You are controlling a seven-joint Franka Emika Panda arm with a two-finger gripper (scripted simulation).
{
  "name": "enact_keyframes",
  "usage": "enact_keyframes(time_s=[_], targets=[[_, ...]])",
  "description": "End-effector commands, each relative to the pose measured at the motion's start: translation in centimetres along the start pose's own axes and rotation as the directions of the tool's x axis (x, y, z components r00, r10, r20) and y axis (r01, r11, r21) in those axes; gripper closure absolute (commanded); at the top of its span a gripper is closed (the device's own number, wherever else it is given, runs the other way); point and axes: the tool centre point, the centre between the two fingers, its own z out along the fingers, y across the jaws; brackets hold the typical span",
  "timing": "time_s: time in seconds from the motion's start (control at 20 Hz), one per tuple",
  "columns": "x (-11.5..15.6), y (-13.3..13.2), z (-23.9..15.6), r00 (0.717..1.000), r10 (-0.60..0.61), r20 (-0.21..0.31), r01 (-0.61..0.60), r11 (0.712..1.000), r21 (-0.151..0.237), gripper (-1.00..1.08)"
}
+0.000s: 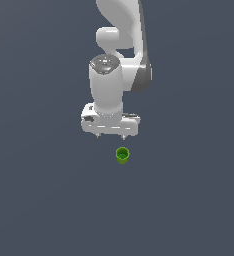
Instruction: Pick up the object and move it to a goal position.
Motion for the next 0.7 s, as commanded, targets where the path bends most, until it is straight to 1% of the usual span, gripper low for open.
enact_keyframes(time_s=[0.0, 0.15, 0.45, 0.65], targets=[[0.0, 0.0, 0.0, 1.0, 0.0, 0.0, 0.0, 1.0, 0.0, -0.92], [-0.1, -0.2, 0.1, 1.0, -0.012, 0.002, 0.012, 1.0, -0.002, -0.92], [-0.4, -1.0, 0.4, 0.997, -0.076, 0.012, 0.076, 0.997, -0.014, -0.92], [-0.4, -1.0, 0.4, 0.997, -0.078, 0.012, 0.078, 0.997, -0.015, -0.92]])
